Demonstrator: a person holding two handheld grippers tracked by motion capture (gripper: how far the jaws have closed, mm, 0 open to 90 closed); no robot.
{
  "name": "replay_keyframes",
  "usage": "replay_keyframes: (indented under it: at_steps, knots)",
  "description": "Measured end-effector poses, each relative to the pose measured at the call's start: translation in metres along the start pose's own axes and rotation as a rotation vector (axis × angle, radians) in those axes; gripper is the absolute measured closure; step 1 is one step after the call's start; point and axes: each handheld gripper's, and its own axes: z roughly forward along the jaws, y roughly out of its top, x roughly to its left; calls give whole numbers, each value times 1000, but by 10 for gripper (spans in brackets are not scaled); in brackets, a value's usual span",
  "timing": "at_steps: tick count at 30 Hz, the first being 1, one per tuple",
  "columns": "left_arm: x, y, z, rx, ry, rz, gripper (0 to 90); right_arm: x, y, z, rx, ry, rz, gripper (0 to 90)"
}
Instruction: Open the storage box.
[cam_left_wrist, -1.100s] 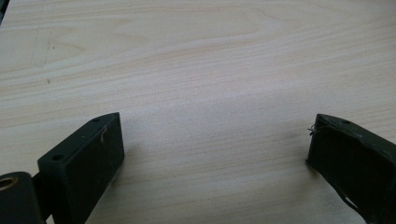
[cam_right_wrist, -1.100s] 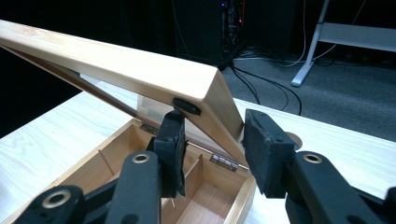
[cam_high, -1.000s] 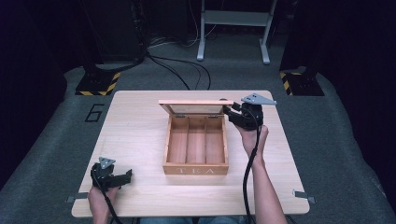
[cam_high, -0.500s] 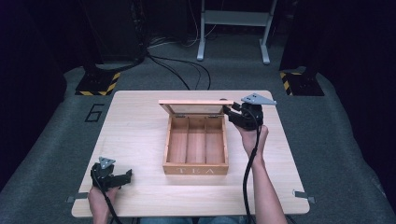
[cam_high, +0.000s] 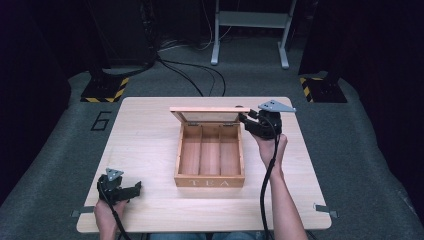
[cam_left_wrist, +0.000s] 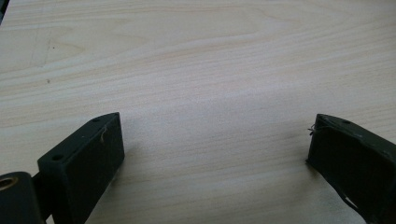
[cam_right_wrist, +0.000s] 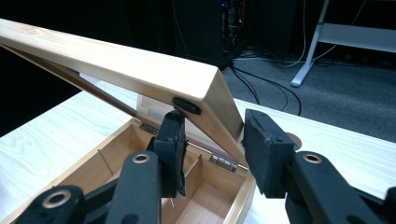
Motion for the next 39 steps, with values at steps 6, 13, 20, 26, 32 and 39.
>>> replay_keyframes:
  at_steps: [6, 13, 20, 26, 32, 39]
  knots:
    - [0, 0, 0, 0, 0, 0, 34, 0, 0, 0, -1, 0, 0, 594]
    - [0, 0, 0, 0, 0, 0, 34, 0, 0, 0, 1, -2, 2, 595]
    - [0, 0, 0, 0, 0, 0, 34, 0, -1, -1, 1, 0, 3, 594]
    - [0, 0, 0, 0, 0, 1, 34, 0, -1, -1, 0, 1, 4, 594]
    - [0, 0, 0, 0, 0, 0, 34, 0, -2, -1, -2, 1, -5, 594]
    - [0, 0, 0, 0, 0, 0, 34, 2, -4, -3, 1, 0, -4, 592]
